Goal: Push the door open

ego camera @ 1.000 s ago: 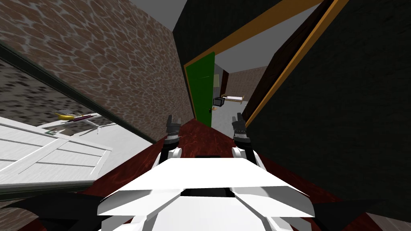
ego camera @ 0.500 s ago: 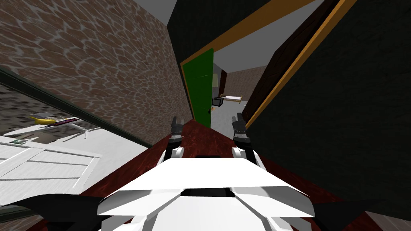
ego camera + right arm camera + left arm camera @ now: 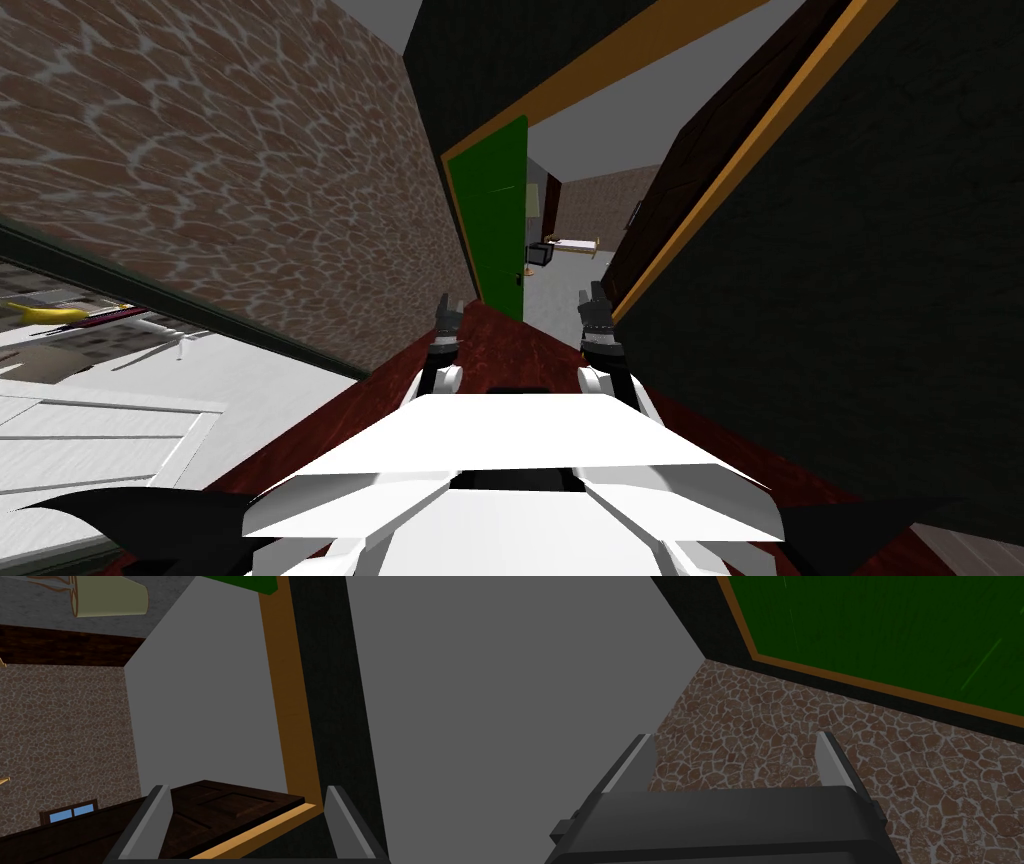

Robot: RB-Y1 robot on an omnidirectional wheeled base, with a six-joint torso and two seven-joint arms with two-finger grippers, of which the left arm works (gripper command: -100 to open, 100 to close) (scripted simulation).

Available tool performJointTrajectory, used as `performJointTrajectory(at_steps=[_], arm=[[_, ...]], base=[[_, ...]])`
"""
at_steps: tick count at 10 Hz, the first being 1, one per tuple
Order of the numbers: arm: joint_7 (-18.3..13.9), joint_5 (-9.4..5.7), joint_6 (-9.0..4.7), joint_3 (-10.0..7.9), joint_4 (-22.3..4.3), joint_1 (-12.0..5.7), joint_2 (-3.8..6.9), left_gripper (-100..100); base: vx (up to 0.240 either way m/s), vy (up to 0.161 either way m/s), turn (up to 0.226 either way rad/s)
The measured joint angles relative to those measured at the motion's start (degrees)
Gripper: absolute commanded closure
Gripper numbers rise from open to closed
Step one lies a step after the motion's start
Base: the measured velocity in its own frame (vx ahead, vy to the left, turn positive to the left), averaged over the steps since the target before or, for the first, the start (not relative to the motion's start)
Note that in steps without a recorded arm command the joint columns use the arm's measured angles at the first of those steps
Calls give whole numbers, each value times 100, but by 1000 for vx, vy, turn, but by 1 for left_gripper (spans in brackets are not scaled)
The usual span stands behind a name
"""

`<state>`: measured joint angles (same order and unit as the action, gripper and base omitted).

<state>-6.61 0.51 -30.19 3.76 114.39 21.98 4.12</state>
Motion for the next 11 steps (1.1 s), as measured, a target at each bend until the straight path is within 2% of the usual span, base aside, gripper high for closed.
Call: performJointTrajectory(at_steps=[7,11], arm=[[9,-76,-177,122,-898,-359,90,-100],[36,-114,-334,200,-1584,-658,104,-100]], base=[[97,13,-67],[94,21,-71]])
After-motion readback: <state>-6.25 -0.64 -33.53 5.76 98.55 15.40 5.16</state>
